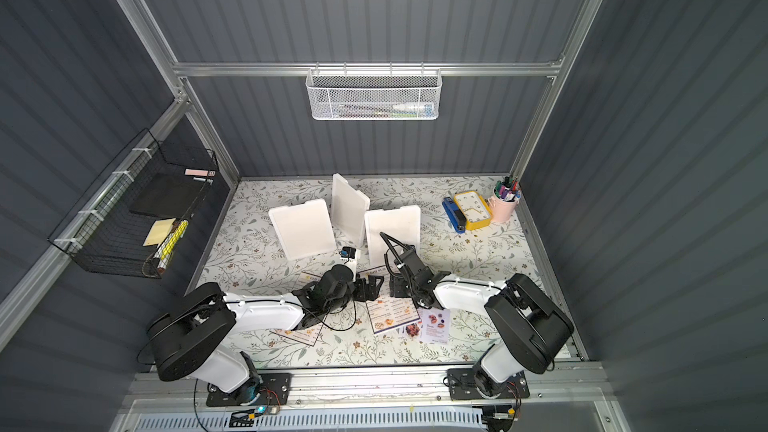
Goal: Insert the menus into the narrow rack
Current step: Pick up the menu from the center of the board.
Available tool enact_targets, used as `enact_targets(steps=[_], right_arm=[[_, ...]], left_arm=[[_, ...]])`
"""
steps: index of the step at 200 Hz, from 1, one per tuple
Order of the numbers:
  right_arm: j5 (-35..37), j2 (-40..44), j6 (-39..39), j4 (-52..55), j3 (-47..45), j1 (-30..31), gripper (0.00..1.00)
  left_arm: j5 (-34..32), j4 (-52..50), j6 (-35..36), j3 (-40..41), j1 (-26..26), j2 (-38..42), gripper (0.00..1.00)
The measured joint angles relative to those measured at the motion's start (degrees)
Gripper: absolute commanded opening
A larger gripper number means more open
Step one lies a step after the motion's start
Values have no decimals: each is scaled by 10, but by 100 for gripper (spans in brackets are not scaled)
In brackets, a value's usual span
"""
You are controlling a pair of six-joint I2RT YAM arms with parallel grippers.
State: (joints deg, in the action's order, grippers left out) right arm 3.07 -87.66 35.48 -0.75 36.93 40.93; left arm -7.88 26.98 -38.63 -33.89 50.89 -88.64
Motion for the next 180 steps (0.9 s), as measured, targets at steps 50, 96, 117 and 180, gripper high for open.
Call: enact_targets(steps=[50, 96, 117, 180], right_arm=[[-3, -10, 1, -14, 1, 16, 46], [-5, -13, 5, -17, 2, 34, 38], [-7, -14, 6, -17, 2, 40, 35], [-10, -21, 20, -32, 9, 46, 56]], left_arm=[[4, -10, -4, 7, 0, 16, 91], [9, -14, -6, 8, 0, -20, 89], [8, -26, -6, 8, 0, -28, 89], [-10, -58, -11, 9, 0, -13, 89]])
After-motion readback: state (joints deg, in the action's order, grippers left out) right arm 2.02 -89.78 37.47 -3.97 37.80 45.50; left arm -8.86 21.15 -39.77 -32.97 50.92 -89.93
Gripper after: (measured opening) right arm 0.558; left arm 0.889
